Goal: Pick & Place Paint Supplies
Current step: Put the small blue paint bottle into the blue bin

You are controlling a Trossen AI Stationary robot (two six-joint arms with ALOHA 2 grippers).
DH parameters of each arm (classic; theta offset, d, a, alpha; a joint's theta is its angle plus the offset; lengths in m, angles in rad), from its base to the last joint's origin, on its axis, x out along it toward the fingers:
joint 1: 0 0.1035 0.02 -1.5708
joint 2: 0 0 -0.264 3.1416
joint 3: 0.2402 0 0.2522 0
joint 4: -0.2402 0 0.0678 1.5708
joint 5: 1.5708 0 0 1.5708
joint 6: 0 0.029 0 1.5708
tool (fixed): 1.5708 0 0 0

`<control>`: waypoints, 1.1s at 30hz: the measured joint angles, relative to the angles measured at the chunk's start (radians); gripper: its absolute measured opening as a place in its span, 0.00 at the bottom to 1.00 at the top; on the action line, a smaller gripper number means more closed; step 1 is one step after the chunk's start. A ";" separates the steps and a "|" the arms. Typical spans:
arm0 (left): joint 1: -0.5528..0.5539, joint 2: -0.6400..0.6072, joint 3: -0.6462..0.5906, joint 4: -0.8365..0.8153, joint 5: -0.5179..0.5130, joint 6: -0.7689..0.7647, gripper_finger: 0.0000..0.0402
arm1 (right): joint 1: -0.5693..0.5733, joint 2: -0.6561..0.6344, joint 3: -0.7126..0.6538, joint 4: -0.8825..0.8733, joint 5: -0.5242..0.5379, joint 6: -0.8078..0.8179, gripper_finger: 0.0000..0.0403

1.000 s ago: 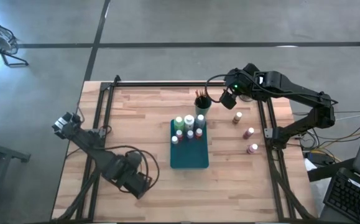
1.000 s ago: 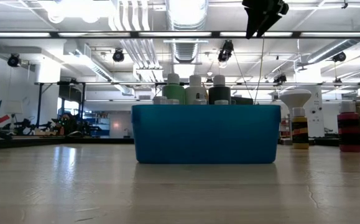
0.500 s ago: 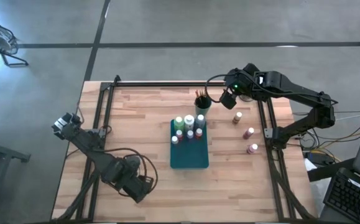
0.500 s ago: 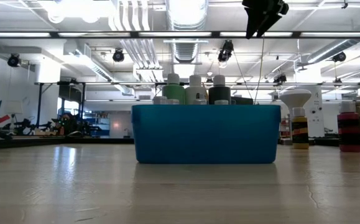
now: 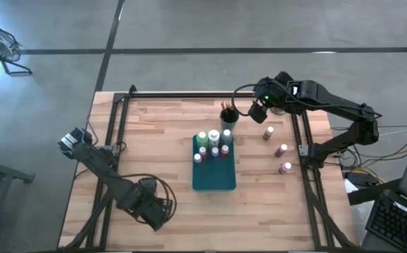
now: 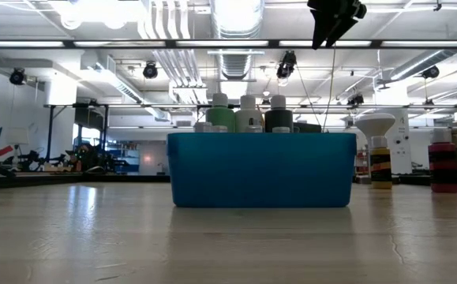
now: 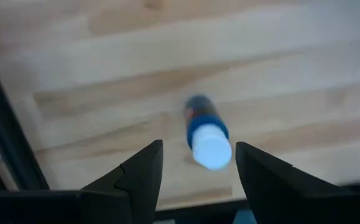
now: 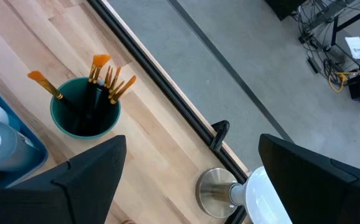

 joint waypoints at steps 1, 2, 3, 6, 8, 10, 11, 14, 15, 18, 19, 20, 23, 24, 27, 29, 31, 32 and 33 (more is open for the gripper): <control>0.000 0.001 -0.013 0.026 0.021 0.022 0.51 | 0.000 0.000 0.000 0.000 0.000 0.000 0.90; -0.001 0.001 -0.025 0.042 0.038 0.034 0.51 | 0.000 0.000 0.000 0.000 0.000 0.000 0.90; -0.003 0.001 -0.034 0.052 0.047 0.041 0.51 | 0.000 0.000 0.000 0.000 0.000 0.000 0.90; -0.015 0.001 -0.052 0.083 0.050 0.062 0.51 | 0.000 0.000 0.000 0.000 0.000 0.000 0.90; -0.024 0.001 -0.053 0.084 0.042 0.074 0.51 | 0.000 0.000 0.000 0.000 0.000 0.000 0.90; -0.036 0.001 -0.053 0.084 0.010 0.075 0.51 | 0.000 0.000 0.000 0.000 0.000 0.000 0.90; -0.041 0.001 -0.053 0.084 -0.001 0.075 0.51 | 0.000 0.000 0.000 0.000 0.000 0.000 0.90; -0.047 0.001 -0.053 0.084 -0.010 0.084 0.51 | 0.000 0.000 0.000 0.000 0.000 0.000 0.90; -0.047 0.001 -0.053 0.084 -0.010 0.093 0.51 | 0.000 0.000 0.000 0.000 0.000 0.000 0.90; -0.046 0.001 -0.053 0.084 -0.013 0.111 0.51 | 0.000 0.000 0.000 0.000 0.000 0.000 0.90; -0.046 0.001 -0.053 0.085 -0.014 0.120 0.51 | 0.000 0.000 0.000 0.000 0.000 0.000 0.90; -0.047 0.001 -0.053 0.085 -0.015 0.125 0.51 | 0.000 0.000 0.000 0.000 0.000 0.000 0.90; -0.051 0.001 -0.053 0.088 -0.031 0.128 0.53 | 0.000 0.000 0.000 0.000 0.000 0.000 0.90; -0.051 0.001 -0.053 0.094 -0.035 0.128 0.54 | 0.000 0.000 0.000 0.000 0.000 0.000 0.90; -0.054 0.001 -0.053 0.102 -0.045 0.137 0.58 | 0.000 0.000 0.000 0.000 0.000 0.000 0.90; -0.054 0.001 -0.053 0.113 -0.052 0.147 0.60 | 0.000 0.000 0.000 0.000 0.000 0.000 0.90; -0.054 0.000 -0.057 0.133 -0.057 0.164 0.62 | 0.000 0.000 0.000 0.000 0.000 0.000 0.90; -0.054 0.000 -0.064 0.149 -0.059 0.169 0.62 | 0.000 0.000 0.000 0.000 0.000 0.000 0.90; -0.054 0.000 -0.071 0.161 -0.059 0.171 0.62 | 0.000 0.000 0.000 0.000 0.000 0.000 0.90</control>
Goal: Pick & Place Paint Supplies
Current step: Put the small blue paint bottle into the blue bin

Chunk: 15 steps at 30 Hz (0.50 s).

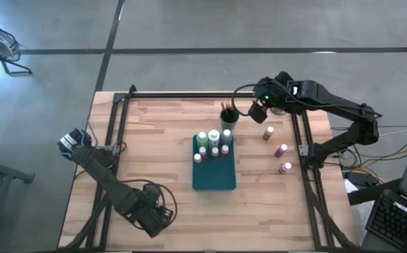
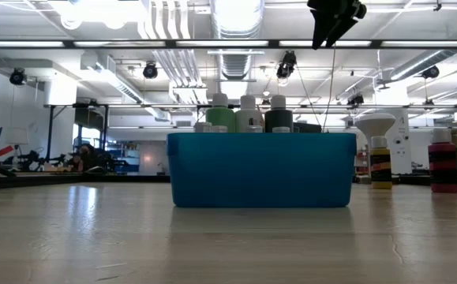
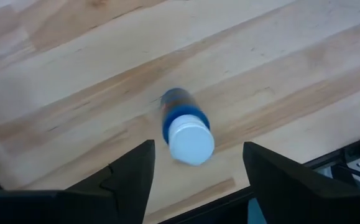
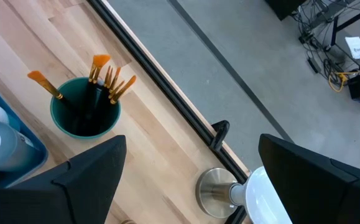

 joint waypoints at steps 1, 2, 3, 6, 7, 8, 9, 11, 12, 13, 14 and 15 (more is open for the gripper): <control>0.000 0.000 -0.006 0.008 0.000 0.000 0.62 | 0.000 0.000 0.000 0.000 0.000 0.000 0.90; 0.000 0.000 -0.012 0.019 0.000 0.000 0.62 | 0.000 0.000 0.000 0.000 0.000 0.000 0.90; 0.000 0.000 -0.018 0.028 0.000 0.000 0.62 | 0.000 0.000 0.000 0.000 0.000 0.000 0.90; 0.001 0.000 -0.038 0.048 0.009 -0.003 0.62 | 0.000 0.000 0.000 0.000 0.000 0.000 0.90; 0.001 0.000 -0.045 0.055 0.016 -0.005 0.62 | 0.000 0.000 0.000 0.000 0.000 0.000 0.90; 0.001 0.000 -0.048 0.060 0.020 -0.010 0.62 | 0.000 0.000 0.000 0.000 0.000 0.000 0.90; 0.001 0.000 -0.050 0.061 0.021 -0.016 0.62 | 0.000 0.000 0.000 0.000 0.000 0.000 0.90; 0.001 0.000 -0.054 0.061 0.022 -0.018 0.62 | 0.000 0.000 0.000 0.000 0.000 0.000 0.90; 0.001 0.000 -0.056 0.062 0.022 -0.018 0.62 | 0.000 0.000 0.000 0.000 0.000 0.000 0.90; 0.002 0.000 -0.059 0.062 0.022 -0.018 0.62 | 0.000 0.000 0.000 0.000 0.000 0.000 0.90; 0.003 0.000 -0.062 0.062 0.022 -0.018 0.62 | 0.000 0.000 0.000 0.000 0.000 0.000 0.90; 0.004 0.000 -0.063 0.062 0.022 -0.018 0.62 | 0.000 0.000 0.000 0.000 0.000 0.000 0.90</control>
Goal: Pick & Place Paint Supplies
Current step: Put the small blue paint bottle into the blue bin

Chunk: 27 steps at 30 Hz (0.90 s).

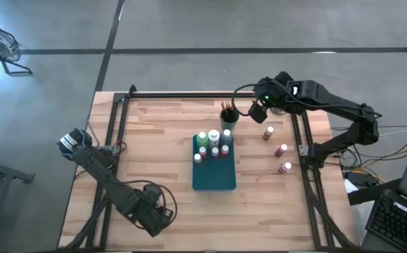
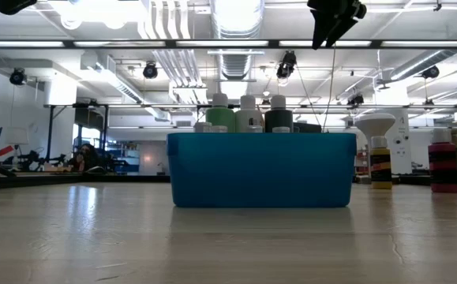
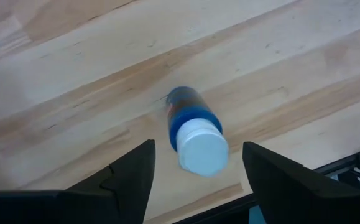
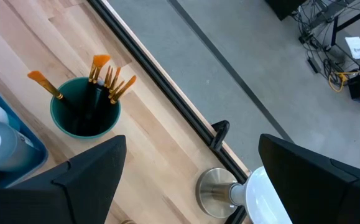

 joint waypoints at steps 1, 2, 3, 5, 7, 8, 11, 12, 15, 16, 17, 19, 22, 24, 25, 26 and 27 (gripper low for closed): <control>0.002 0.000 0.000 0.002 0.000 0.001 0.61 | 0.000 0.000 0.000 0.000 0.000 0.000 0.90; 0.004 0.000 -0.002 0.007 0.000 0.004 0.61 | 0.000 0.000 0.000 0.000 0.000 0.000 0.90; 0.007 0.000 -0.005 0.013 0.000 0.010 0.61 | 0.000 0.000 0.000 0.000 0.000 0.000 0.90; 0.015 0.000 -0.017 0.025 0.000 0.019 0.61 | 0.000 0.000 0.000 0.000 0.000 0.000 0.90; 0.025 0.000 -0.029 0.040 0.009 0.026 0.61 | 0.000 0.000 0.000 0.000 0.000 0.000 0.90; 0.030 0.000 -0.037 0.051 0.020 0.026 0.61 | 0.000 0.000 0.000 0.000 0.000 0.000 0.90; 0.038 0.000 -0.052 0.062 0.044 0.028 0.61 | 0.000 0.000 0.000 0.000 0.000 0.000 0.90; 0.039 0.000 -0.053 0.066 0.047 0.027 0.61 | 0.000 0.000 0.000 0.000 0.000 0.000 0.90; 0.039 0.000 -0.053 0.068 0.049 0.022 0.61 | 0.000 0.000 0.000 0.000 0.000 0.000 0.90; 0.039 0.000 -0.053 0.068 0.049 0.019 0.61 | 0.000 0.000 0.000 0.000 0.000 0.000 0.90; 0.039 0.000 -0.053 0.068 0.049 0.017 0.61 | 0.000 0.000 0.000 0.000 0.000 0.000 0.90; 0.039 0.000 -0.056 0.070 0.050 0.013 0.61 | 0.000 0.000 0.000 0.000 0.000 0.000 0.90; 0.039 0.000 -0.065 0.071 0.053 0.006 0.61 | 0.000 0.000 0.000 0.000 0.000 0.000 0.90; 0.039 0.000 -0.065 0.074 0.058 0.004 0.61 | 0.000 0.000 0.000 0.000 0.000 0.000 0.90; 0.039 0.000 -0.065 0.075 0.058 0.003 0.61 | 0.000 0.000 0.000 0.000 0.000 0.000 0.90; 0.039 0.000 -0.065 0.074 0.058 0.001 0.61 | 0.000 0.000 0.000 0.000 0.000 0.000 0.90; 0.039 0.000 -0.065 0.074 0.058 0.000 0.61 | 0.000 0.000 0.000 0.000 0.000 0.000 0.90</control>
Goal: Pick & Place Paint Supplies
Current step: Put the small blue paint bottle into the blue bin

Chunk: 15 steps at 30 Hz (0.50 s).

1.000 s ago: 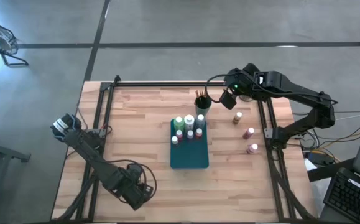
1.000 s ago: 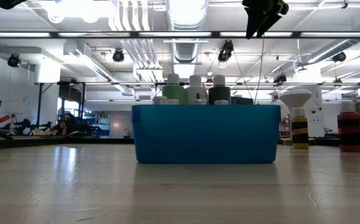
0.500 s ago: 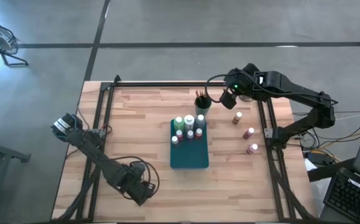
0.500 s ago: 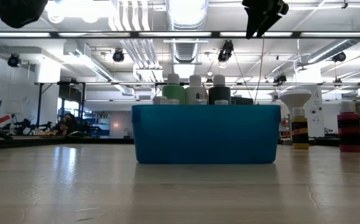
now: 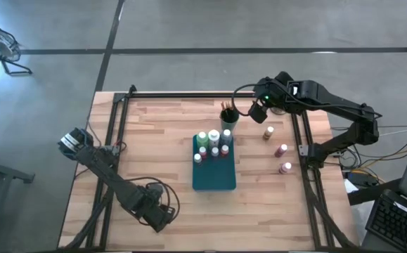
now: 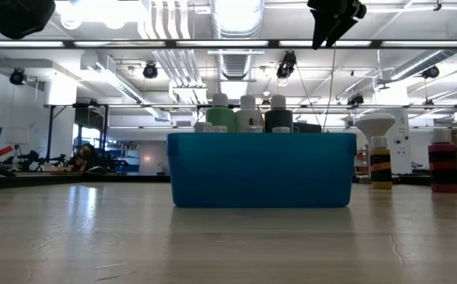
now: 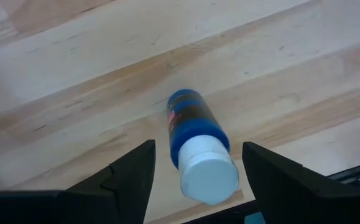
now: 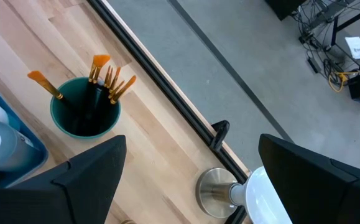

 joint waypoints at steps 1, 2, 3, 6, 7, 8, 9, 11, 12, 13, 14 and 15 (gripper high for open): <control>0.000 0.000 0.000 0.000 0.000 0.000 0.61 | 0.000 0.000 0.000 0.000 0.000 0.000 0.90; 0.000 0.000 0.000 -0.001 0.000 -0.002 0.61 | 0.000 0.000 0.000 0.000 0.000 0.000 0.90; 0.000 0.000 0.000 -0.004 0.000 -0.006 0.61 | 0.000 0.000 0.000 0.000 0.000 0.000 0.90; 0.000 0.000 0.000 -0.007 0.000 -0.017 0.61 | 0.000 0.000 0.000 0.000 0.000 0.000 0.90; 0.000 0.000 0.000 -0.007 0.000 -0.017 0.61 | 0.000 0.000 0.000 0.000 0.000 0.000 0.90; 0.000 0.000 0.000 -0.007 0.000 -0.016 0.61 | 0.000 0.000 0.000 0.000 0.000 0.000 0.90; 0.001 -0.001 0.000 -0.007 0.000 -0.010 0.61 | 0.000 0.000 0.000 0.000 0.000 0.000 0.90; 0.005 -0.001 0.000 -0.007 0.002 -0.007 0.61 | 0.000 0.000 0.000 0.000 0.000 0.000 0.90; 0.006 -0.001 0.000 -0.007 0.002 -0.005 0.61 | 0.000 0.000 0.000 0.000 0.000 0.000 0.90; 0.008 -0.001 0.000 -0.007 0.002 -0.005 0.61 | 0.000 0.000 0.000 0.000 0.000 0.000 0.90; 0.008 -0.001 0.000 -0.007 0.001 -0.005 0.61 | 0.000 0.000 0.000 0.000 0.000 0.000 0.90; 0.009 -0.002 0.000 -0.007 0.001 -0.005 0.61 | 0.000 0.000 0.000 0.000 0.000 0.000 0.90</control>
